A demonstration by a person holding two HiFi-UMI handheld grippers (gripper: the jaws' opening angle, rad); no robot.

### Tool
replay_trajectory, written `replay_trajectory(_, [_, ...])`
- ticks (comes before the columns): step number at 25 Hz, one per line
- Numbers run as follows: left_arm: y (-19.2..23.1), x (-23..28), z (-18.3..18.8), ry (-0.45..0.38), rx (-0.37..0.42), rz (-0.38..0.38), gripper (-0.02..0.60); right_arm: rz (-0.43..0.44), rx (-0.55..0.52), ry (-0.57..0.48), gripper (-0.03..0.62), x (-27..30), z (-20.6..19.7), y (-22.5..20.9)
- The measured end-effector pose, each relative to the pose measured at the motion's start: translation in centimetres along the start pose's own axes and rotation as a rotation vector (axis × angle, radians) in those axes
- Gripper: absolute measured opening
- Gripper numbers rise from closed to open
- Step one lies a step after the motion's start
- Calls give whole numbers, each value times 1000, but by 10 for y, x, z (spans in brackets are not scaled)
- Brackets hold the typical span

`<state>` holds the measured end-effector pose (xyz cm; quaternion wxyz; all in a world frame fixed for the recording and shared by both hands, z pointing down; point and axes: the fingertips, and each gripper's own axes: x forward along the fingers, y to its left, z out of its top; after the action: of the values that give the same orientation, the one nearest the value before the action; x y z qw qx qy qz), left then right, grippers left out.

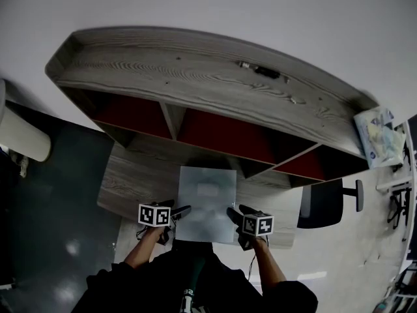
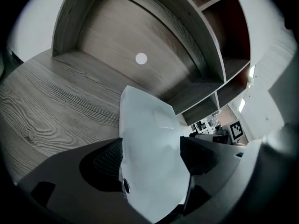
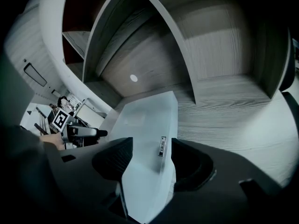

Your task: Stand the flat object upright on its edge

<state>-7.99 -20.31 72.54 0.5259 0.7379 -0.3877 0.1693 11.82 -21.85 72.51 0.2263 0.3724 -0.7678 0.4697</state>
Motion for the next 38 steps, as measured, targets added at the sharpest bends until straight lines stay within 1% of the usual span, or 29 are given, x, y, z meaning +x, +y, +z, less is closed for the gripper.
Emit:
replay_trajectory(5, [13, 9, 0, 14, -48, 6, 373, 26, 42, 36, 235, 13, -8, -10])
replay_trajectory(8, [17, 15, 0, 29, -83, -2, 373, 67, 68, 42, 235, 19, -5, -7])
replay_trajectory(12, [21, 23, 0, 55, -110, -16, 373, 50, 90, 83, 235, 26, -8, -21])
replay_trajectory(17, [29, 31, -3, 78, -163, -41, 373, 102, 144, 120, 235, 33, -8, -22])
replay_trajectory(20, [29, 36, -7, 107, -168, -60, 373, 132, 158, 149, 235, 37, -11, -22])
replay_trajectory(24, [31, 44, -9, 136, -156, -62, 373, 175, 175, 166, 236, 44, -12, -25])
replay_trajectory(29, [36, 51, -11, 151, -200, -72, 373, 234, 218, 191, 242, 46, -14, -27])
replay_trajectory(35, [41, 51, -10, 176, -206, -96, 365, 307, 277, 218, 253, 51, -15, -29])
replay_trajectory(38, [41, 53, -10, 198, -207, -99, 358, 340, 318, 228, 256, 50, -12, -19])
